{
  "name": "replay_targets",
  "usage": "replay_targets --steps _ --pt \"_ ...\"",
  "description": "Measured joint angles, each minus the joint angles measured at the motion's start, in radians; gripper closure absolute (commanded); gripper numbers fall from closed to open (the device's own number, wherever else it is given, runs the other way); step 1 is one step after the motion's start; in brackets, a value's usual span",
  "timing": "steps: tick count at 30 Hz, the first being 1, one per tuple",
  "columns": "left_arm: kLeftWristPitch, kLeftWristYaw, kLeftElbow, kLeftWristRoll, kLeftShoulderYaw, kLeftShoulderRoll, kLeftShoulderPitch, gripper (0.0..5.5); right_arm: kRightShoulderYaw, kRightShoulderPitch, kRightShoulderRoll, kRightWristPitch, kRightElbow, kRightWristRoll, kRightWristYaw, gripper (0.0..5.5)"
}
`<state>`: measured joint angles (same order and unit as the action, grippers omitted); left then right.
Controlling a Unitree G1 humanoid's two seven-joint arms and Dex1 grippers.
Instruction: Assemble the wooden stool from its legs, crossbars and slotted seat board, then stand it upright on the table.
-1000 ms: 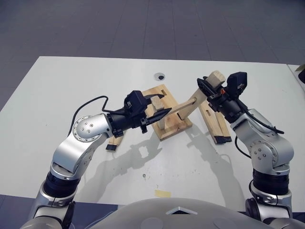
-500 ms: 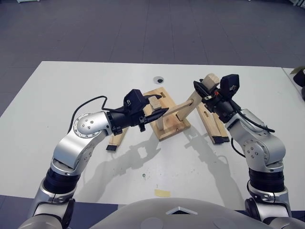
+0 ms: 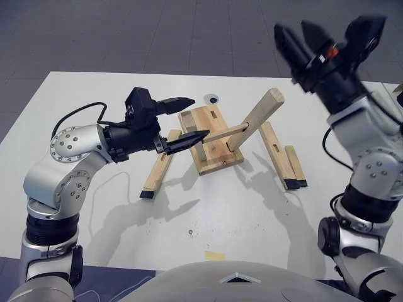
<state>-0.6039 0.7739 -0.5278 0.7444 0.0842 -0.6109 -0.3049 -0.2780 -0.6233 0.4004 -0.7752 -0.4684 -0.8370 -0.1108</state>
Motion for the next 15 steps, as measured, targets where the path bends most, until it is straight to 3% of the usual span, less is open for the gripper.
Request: replay_targets --steps 3,5,10,15 --pt "-0.010 -0.108 0.007 0.109 0.082 0.057 -0.103 0.62 -0.042 -0.174 0.009 0.027 0.026 -0.034 0.028 0.74" --pt "-0.012 -0.191 0.030 0.174 0.135 0.095 -0.167 0.25 -0.046 -0.190 -0.009 0.029 0.019 -0.065 0.046 0.39" --pt "-0.012 -0.315 0.102 0.191 0.168 0.136 -0.201 0.10 0.177 0.171 -0.089 0.088 0.143 0.087 -0.011 0.11" --pt "-0.021 -0.362 0.121 0.192 0.151 0.169 -0.184 0.10 0.235 0.217 -0.095 0.247 0.166 0.194 -0.077 0.11"
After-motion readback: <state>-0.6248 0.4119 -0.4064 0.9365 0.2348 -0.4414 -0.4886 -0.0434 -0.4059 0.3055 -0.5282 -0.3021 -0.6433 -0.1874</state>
